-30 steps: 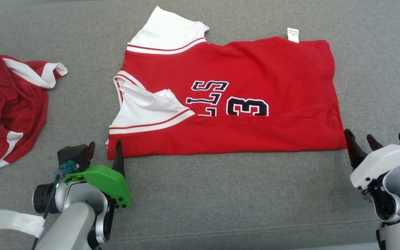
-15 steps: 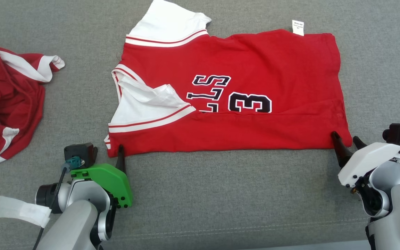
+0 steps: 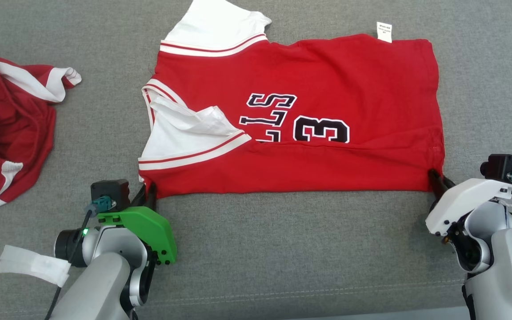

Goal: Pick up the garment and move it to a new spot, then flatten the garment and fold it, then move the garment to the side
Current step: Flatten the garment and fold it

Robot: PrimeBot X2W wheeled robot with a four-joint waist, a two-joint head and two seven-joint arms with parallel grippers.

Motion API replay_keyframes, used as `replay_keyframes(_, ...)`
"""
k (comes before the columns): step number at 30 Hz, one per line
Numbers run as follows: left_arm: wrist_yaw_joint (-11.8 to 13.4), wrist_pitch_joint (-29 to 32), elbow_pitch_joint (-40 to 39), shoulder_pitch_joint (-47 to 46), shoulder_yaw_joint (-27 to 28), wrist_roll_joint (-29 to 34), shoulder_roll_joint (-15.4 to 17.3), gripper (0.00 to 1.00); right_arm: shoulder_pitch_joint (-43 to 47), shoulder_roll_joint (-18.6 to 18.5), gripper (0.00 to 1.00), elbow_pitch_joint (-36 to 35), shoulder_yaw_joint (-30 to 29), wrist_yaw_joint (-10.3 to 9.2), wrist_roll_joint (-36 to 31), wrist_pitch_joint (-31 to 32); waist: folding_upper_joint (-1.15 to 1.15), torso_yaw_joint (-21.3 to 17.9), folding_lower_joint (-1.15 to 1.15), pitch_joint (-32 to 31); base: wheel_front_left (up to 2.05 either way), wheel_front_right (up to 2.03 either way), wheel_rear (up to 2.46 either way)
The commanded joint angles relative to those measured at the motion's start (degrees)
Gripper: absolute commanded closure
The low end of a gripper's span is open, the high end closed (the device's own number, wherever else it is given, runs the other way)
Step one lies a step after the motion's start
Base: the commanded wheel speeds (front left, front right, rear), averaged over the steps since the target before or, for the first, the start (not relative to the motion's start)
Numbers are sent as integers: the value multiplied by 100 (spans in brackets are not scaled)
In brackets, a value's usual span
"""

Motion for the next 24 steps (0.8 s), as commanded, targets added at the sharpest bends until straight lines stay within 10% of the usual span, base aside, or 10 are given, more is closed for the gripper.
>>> replay_keyframes(1, -35, 14, 84, 50, -46, -23, 8, 100, 85, 9, 100, 90, 29, -2, 45, 55, 0, 4, 0, -31, 0, 0, 0)
replay_keyframes(24, 405, 304, -871, 1241, -27, -330, 335, 100, 1075, -140, 100, -876, -348, -5, 100, 893, 0, 96, 0, -927, 0, 0, 0)
